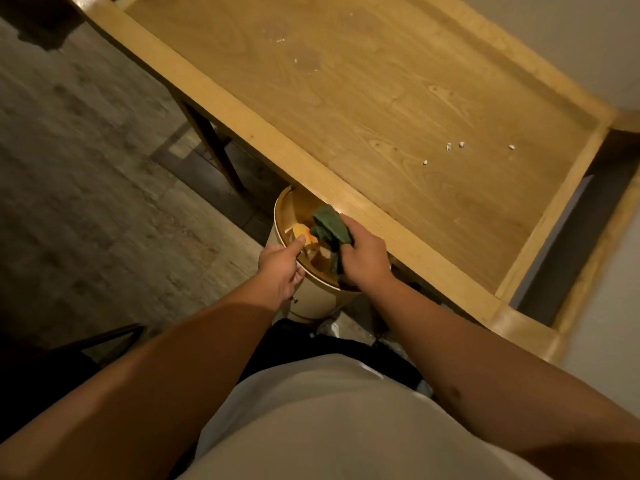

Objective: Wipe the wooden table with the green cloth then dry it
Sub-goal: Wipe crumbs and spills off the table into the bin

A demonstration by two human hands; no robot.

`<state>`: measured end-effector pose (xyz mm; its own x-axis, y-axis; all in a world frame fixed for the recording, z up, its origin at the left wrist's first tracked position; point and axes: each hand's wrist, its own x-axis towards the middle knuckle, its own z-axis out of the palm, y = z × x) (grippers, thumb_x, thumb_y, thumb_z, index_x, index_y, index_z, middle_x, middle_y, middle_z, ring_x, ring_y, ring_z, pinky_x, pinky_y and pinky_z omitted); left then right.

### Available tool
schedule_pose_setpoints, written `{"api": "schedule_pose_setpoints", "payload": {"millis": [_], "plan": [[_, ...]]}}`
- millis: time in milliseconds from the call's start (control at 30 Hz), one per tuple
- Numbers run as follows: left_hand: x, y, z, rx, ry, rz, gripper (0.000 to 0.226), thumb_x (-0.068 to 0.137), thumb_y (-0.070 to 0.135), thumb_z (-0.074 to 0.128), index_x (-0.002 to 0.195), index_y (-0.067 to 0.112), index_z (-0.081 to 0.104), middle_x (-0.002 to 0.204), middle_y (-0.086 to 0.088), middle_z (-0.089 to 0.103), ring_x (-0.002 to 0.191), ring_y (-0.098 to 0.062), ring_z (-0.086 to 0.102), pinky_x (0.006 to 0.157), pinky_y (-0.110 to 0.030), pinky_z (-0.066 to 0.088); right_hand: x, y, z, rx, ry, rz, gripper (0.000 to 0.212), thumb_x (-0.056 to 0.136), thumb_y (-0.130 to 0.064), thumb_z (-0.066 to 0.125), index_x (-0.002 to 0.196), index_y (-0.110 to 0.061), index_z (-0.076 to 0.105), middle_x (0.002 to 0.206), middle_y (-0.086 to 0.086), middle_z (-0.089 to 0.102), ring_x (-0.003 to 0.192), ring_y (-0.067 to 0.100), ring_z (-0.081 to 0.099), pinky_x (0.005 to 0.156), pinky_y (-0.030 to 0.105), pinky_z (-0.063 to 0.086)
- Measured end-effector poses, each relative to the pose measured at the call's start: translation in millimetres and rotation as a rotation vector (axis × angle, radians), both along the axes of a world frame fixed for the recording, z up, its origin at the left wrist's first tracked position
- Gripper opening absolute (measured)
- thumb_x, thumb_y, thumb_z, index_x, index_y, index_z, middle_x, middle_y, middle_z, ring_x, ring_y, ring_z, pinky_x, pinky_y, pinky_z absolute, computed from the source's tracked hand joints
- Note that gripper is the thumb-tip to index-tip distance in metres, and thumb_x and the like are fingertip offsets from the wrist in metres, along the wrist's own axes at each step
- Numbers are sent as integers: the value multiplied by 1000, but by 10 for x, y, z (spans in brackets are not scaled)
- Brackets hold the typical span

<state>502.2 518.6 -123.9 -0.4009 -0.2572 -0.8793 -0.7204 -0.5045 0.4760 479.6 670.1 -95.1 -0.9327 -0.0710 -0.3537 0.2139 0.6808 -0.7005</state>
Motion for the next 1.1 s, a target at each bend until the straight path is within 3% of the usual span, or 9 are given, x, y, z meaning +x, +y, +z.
{"api": "schedule_pose_setpoints", "payload": {"millis": [67, 200, 433, 600, 667, 767, 867, 1033, 1100], "plan": [[-49, -10, 15, 16, -3, -2, 23, 90, 27, 74, 97, 9, 60, 80, -10, 66, 55, -13, 58, 45, -20, 46, -153, 106, 116, -35, 19, -61, 52, 95, -6, 50, 141, -29, 53, 131, 1, 64, 118, 19, 57, 91, 19, 37], [-186, 10, 46, 30, -3, -18, 19, 91, 26, 72, 98, 11, 63, 80, -8, 71, 52, -11, 67, 43, -20, 48, -491, 402, 330, -107, 24, -241, 53, 96, -6, 50, 143, -31, 51, 134, 1, 62, 119, 19, 57, 103, 40, 48], [-356, 56, -45, -14, -52, -65, 30, 92, 30, 70, 109, 7, 63, 96, -14, 70, 73, -18, 63, 46, -20, 46, -1081, 1421, 465, 7, 124, -455, 59, 98, -2, 46, 148, -33, 42, 139, 0, 56, 119, 20, 57, 100, 44, 52], [-455, 170, -139, -24, -65, -37, 25, 93, 28, 69, 103, 7, 60, 76, -9, 63, 49, -12, 58, 38, -18, 41, -1563, 2331, 315, 205, 206, -577, 57, 96, -2, 41, 147, -28, 43, 134, 4, 58, 122, 24, 54, 98, 29, 42], [-462, 242, -184, -54, -78, 10, 21, 92, 27, 70, 98, 11, 59, 79, -10, 66, 47, -11, 61, 41, -19, 44, -1758, 2601, 216, 251, 169, -643, 59, 95, -1, 41, 149, -25, 39, 137, 8, 55, 124, 28, 52, 102, 33, 43], [-501, 300, -212, -72, -85, 60, 18, 91, 24, 71, 98, 14, 58, 83, -10, 71, 54, -12, 66, 44, -20, 46, -1976, 2833, 61, 388, -12, -488, 73, 91, 1, 51, 156, -17, 22, 157, 13, 31, 144, 34, 29, 117, 43, 29], [-499, 339, -193, -86, -89, 96, 17, 91, 22, 71, 100, 14, 58, 85, -10, 74, 61, -15, 72, 50, -24, 52, -2023, 2887, -40, 403, -60, -279, 81, 90, 5, 49, 158, -9, 8, 166, 11, 9, 152, 28, 5, 121, 36, 12], [-456, 363, -134, -87, -97, 110, 19, 91, 19, 71, 103, 15, 58, 94, -12, 75, 75, -18, 75, 77, -35, 57, -1945, 2906, -65, 336, 25, -101, 76, 90, 5, 46, 157, -9, 14, 165, 11, 13, 152, 25, 7, 120, 32, 10], [-449, 374, -89, -81, -78, 112, 17, 92, 18, 70, 102, 15, 57, 91, -11, 75, 68, -16, 74, 62, -29, 57, -1908, 2823, -79, 333, 27, -63, 78, 88, 6, 46, 158, -12, 16, 165, 9, 14, 152, 23, 7, 119, 30, 11]]}}
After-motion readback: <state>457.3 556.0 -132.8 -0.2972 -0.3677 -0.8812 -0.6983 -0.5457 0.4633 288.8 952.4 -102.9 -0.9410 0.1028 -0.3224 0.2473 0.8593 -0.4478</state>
